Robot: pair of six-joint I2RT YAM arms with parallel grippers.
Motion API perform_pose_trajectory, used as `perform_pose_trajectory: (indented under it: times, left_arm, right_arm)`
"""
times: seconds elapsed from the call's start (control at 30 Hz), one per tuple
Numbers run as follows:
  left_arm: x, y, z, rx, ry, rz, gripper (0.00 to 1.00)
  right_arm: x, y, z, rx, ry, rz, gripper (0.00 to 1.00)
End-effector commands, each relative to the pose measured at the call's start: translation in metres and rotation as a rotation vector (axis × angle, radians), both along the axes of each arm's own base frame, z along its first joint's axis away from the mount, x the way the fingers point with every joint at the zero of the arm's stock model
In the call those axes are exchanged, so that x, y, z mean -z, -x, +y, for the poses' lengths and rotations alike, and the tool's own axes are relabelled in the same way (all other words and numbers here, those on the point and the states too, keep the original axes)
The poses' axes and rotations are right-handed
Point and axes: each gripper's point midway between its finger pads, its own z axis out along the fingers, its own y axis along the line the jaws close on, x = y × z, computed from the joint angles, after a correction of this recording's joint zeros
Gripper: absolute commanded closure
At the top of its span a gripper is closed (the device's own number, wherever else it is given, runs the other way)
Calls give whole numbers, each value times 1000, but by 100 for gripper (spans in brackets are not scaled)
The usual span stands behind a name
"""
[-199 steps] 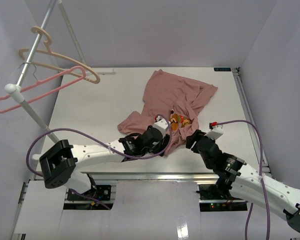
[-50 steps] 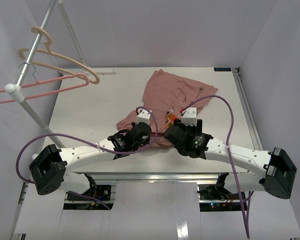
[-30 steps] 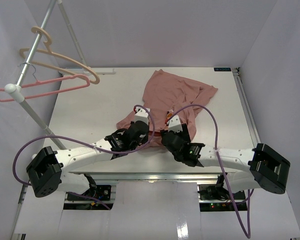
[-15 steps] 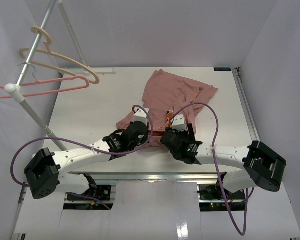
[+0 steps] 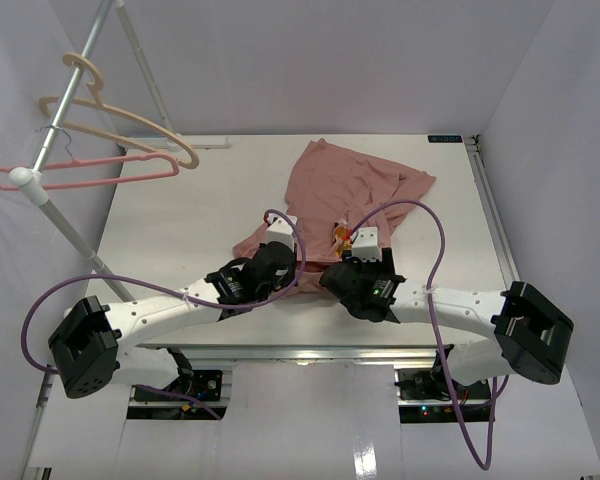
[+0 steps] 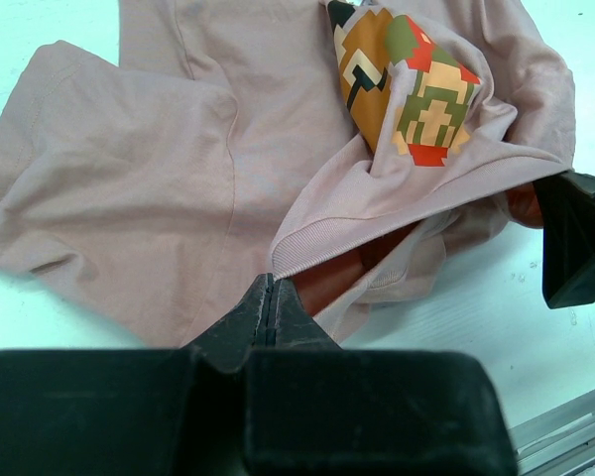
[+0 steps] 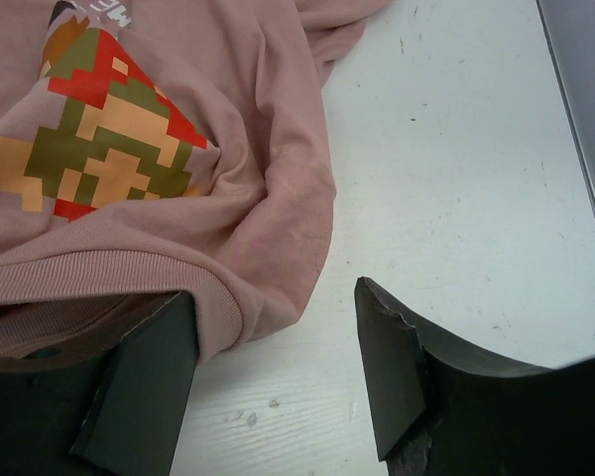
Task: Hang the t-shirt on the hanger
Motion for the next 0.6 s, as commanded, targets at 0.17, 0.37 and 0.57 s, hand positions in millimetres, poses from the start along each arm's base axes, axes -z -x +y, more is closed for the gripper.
perform_pose_trajectory:
  times: [0.17,0.37,0.57]
  left_arm:
    - [-17,-2,3,-12,57,-27,100]
    - [-15,0,1,-4,61,-19,100]
    - [-19,5,0,24,90,-30,100]
  right_arm:
    - [2,4,-2,54,-46,23,44]
    - [12,6,3,42,-36,60,48]
    - [6,0,8,38,-21,36,53]
